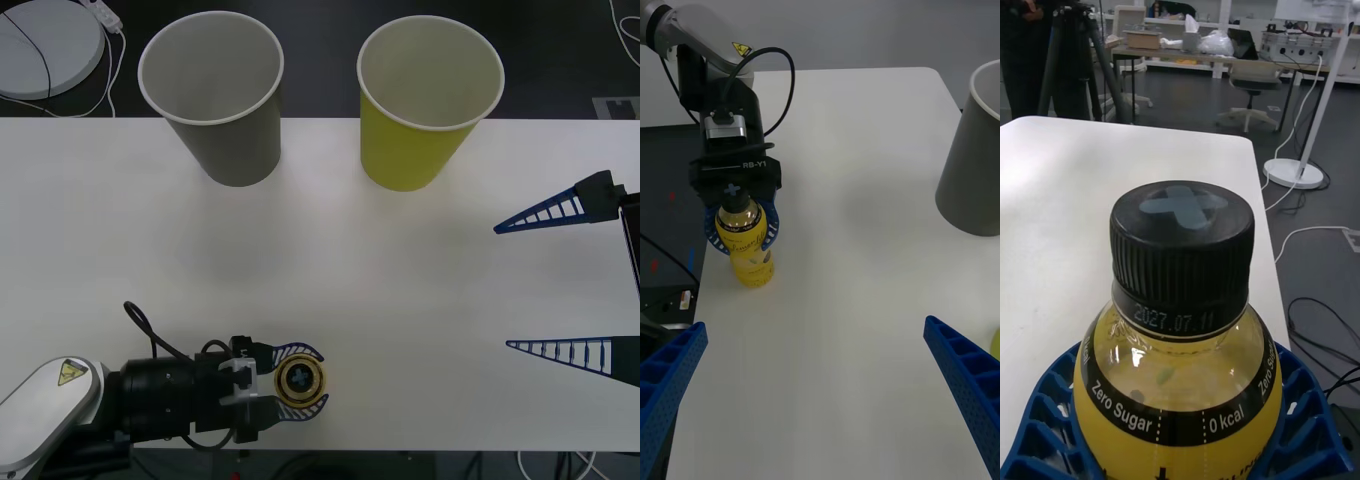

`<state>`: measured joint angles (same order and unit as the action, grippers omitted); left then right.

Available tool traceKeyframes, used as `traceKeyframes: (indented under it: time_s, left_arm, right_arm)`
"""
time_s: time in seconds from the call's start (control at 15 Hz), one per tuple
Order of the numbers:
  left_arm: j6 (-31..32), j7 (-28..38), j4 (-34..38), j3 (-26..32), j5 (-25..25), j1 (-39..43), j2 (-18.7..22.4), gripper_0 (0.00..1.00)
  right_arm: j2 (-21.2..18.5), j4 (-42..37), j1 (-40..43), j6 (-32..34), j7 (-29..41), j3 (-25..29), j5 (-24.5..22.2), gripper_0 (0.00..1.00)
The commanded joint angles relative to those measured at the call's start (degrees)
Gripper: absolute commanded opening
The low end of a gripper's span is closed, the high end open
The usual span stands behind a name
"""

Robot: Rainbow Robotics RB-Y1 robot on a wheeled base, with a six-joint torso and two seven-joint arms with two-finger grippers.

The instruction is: Put the can into the green bin and the plastic bottle into the gray bin

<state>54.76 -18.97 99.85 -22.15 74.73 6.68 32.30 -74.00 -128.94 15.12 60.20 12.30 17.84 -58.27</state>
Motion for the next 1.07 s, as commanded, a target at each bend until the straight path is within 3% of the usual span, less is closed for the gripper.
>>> traceKeyframes:
  time_s: [0.07,0.73,1.07]
  left_arm:
    - [0.1,0.4,0.1,0.0,0.0,-0.2,0.0,0.00]
    - [-2.6,7.8,8.5,0.1,0.9,-0.3,4.8,0.00]
    - [-8.5,9.7,12.3,0.1,0.9,1.4,7.0,0.00]
  right_arm:
    - [0.0,0.0,0.0,0.0,0.0,0.0,0.0,1.00]
    - [0.0,0.0,0.0,0.0,0.0,0.0,0.0,1.00]
    - [0.0,0.0,0.0,0.0,0.0,0.0,0.0,1.00]
